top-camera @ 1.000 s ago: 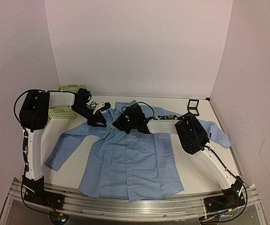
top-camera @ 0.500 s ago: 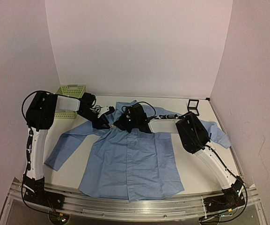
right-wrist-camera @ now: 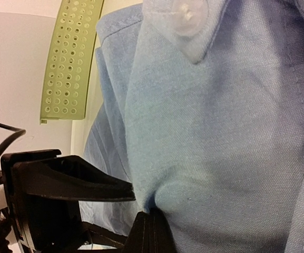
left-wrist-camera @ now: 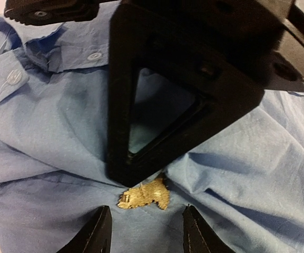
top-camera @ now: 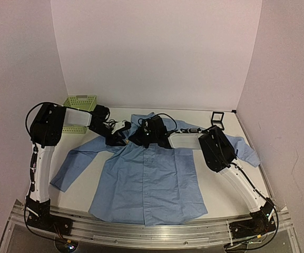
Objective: Pin the brooch onto the clothing
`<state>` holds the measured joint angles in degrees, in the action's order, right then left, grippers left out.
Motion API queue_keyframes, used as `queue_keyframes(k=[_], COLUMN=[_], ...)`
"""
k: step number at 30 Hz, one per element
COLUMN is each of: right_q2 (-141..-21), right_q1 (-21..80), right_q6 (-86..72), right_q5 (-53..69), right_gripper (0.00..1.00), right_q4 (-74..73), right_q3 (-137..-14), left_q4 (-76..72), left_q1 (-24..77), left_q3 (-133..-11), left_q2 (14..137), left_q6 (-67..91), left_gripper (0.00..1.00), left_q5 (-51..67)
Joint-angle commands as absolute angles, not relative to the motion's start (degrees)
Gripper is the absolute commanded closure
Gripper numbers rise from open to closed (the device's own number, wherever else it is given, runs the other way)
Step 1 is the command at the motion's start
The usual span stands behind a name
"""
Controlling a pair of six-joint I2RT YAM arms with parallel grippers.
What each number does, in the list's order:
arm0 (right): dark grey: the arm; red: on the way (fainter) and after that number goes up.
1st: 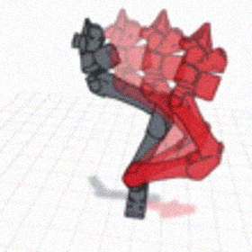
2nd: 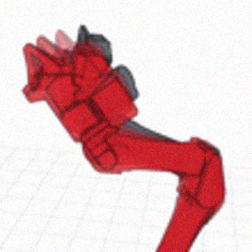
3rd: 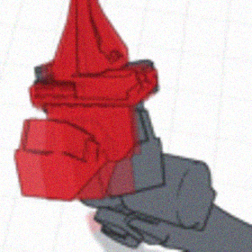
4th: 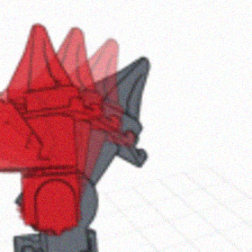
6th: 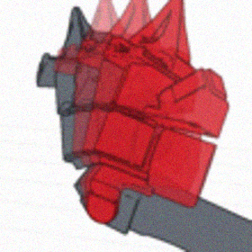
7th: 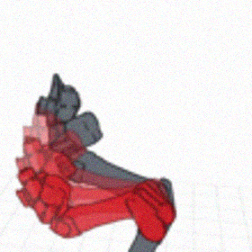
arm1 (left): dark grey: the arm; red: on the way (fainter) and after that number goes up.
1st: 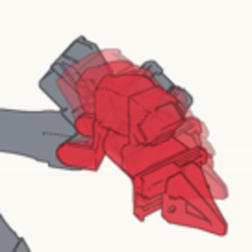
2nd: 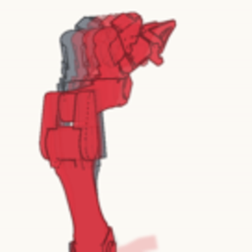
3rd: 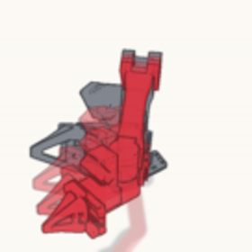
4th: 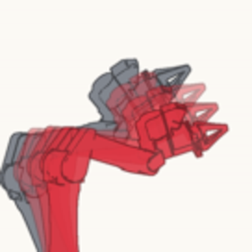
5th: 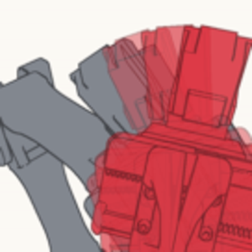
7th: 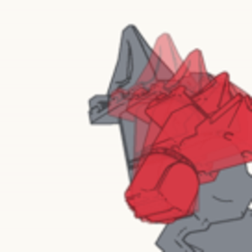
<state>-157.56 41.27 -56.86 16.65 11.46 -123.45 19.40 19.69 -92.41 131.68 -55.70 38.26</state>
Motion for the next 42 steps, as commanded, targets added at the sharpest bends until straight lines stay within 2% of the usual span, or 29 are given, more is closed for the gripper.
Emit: queue_keyframes(k=[1,10,16,23,36,42], right_q2=[-161.6,-159.7,-160.1,-160.0,-160.5,-159.0], right_q1=[40.5,40.4,40.5,41.0,41.5,41.9], right_q6=[-56.7,-59.7,-61.9,-60.7,-59.3,-53.8], right_q5=[15.3,9.5,6.5,4.3,3.5,5.9], right_gripper=[1.0,1.0,1.0,1.0,1.0,1.0], right_q4=[8.3,9.4,9.3,9.3,9.2,8.2], right_q3=[-125.3,-123.4,-122.6,-121.2,-122.3,-121.3], left_q4=[18.6,17.6,17.6,20.7,19.0,18.1], left_q1=[20.3,20.7,20.7,19.1,20.2,20.2], left_q3=[-90.6,-89.2,-88.2,-92.4,-88.8,-88.2], left_q2=[132.3,132.3,132.1,131.6,131.0,131.0], left_q6=[-58.4,-56.9,-54.8,-50.0,-55.1,-57.5], left_gripper=[0.56,0.65,0.66,0.67,0.68,0.69], left_q5=[40.0,37.6,35.4,34.6,33.5,32.4])
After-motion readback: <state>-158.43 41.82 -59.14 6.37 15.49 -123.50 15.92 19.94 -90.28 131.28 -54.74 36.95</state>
